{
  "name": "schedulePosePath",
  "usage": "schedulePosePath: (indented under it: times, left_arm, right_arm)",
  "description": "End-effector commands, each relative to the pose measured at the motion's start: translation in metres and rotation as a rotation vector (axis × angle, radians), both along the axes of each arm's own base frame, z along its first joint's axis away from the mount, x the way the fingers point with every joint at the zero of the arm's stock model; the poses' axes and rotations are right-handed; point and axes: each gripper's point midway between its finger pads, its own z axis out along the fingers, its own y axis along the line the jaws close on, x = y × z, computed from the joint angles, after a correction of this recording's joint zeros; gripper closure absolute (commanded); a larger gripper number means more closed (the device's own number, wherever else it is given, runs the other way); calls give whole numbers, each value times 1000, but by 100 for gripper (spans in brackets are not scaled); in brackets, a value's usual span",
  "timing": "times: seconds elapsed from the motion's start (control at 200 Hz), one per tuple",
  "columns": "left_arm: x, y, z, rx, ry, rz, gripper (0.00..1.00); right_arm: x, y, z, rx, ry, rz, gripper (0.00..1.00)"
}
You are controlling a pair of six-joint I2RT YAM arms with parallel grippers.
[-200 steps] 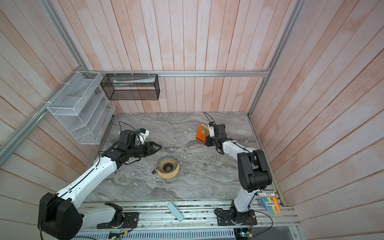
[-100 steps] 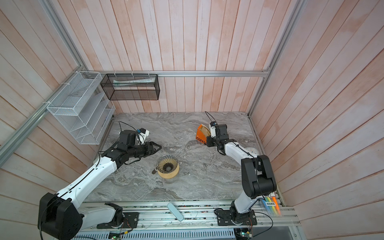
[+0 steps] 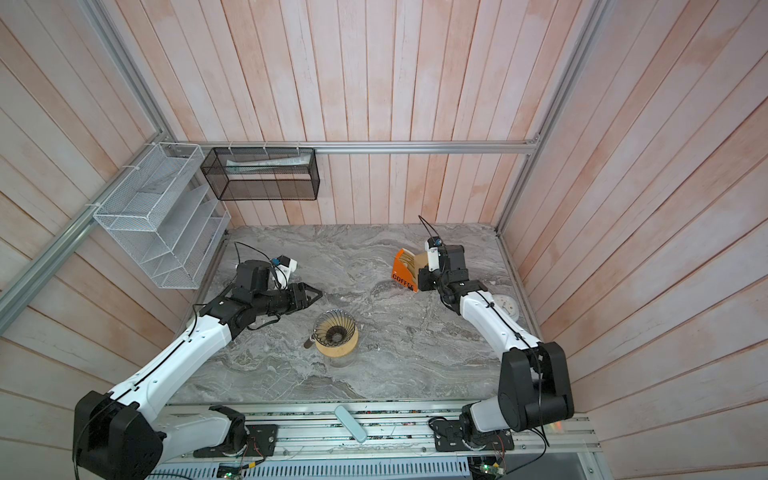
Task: Place the coffee filter in the dripper
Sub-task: 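Pull the paper filter out of the box with right gripper, then carry the paper filter over the glass dripper with right gripper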
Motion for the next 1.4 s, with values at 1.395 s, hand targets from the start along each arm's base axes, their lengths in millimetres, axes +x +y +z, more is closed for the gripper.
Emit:
schedulePosePath:
  times: [1.395]
  left_arm:
    - [-33,48,-10,230,78,108,45]
  right_arm:
    - [-154,153,106,-49,58,450,100]
